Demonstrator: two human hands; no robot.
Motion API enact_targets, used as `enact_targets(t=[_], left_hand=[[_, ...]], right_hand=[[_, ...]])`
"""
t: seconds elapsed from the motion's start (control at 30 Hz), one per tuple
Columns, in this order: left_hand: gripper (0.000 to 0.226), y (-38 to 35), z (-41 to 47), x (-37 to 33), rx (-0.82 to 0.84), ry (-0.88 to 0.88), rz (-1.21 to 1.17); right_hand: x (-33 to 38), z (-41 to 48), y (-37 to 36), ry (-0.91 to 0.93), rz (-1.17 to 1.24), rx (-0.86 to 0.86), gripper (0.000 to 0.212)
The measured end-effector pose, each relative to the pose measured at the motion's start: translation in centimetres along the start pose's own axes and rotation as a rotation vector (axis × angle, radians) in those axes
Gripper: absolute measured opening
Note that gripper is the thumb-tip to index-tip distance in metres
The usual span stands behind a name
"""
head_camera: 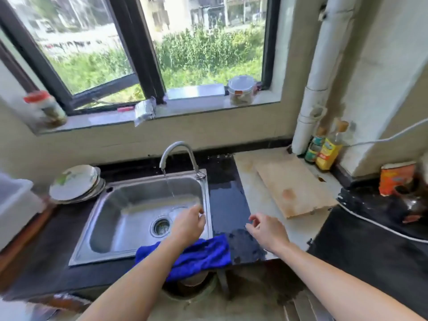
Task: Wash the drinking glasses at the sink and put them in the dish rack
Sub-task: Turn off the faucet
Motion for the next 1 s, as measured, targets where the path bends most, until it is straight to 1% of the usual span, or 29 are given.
enact_targets(t=[0.1,0.23,0.33,0.43,0.53,0.63,0.73,0.83,0.9,1.0], left_hand=[[0.018,2.4,2.6,3.3,-0.095,0.106,-0.029],[0.021,4.9,4.9,6.7,-0.172,0.200,-0.065],[0.018,7.0,7.1,8.9,-0.251,0.238,-0.090],[0.018,8.5,10.0,10.9,-0.289,0.236,-0.110],[0.022,9.7,13.2,12.2,-0.304,0.199,-0.140],[0.027,10.4,16.3,13.0,-0.330,0.099,-0.130],[0.034,10.1,19.0,13.5,-0.321,0.008,-0.092],[0.041,9.0,20.0,13.5,-0.300,-0.094,-0.030],[0.040,8.7,20.0,13.6,-0.320,-0.128,-0.034],[0.031,8.7,20.0,13.6,-0.366,-0.159,-0.046]], right_hand=[[2.5,4.8,-1.5,0.078,-0.050,0.088,0.021],[5.6,9.5,-3.3,0.138,-0.113,0.151,0.019],[7.7,12.8,-4.8,0.168,-0.154,0.180,0.015],[9.5,16.0,-5.7,0.148,-0.202,0.175,0.018],[11.4,19.2,-6.1,0.109,-0.221,0.128,0.026],[13.2,22.3,-7.2,0.087,-0.222,0.108,0.030],[14.4,25.4,-8.1,0.053,-0.213,0.088,0.028],[15.1,28.1,-9.1,0.038,-0.198,0.081,0.021],[15.5,29.3,-10.0,0.045,-0.225,0.098,0.019],[15.4,30.5,-11.2,0.033,-0.289,0.141,0.025]])
Point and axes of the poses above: each hand's wrist, its own z-axis towards the middle knuckle, its own y-axis out of the back of the hand, x = y × z, the point moved 9 cm from there along z, towards the middle knuckle, and after that the axes turned 6 degrees about -z, right-handed, at the moved point
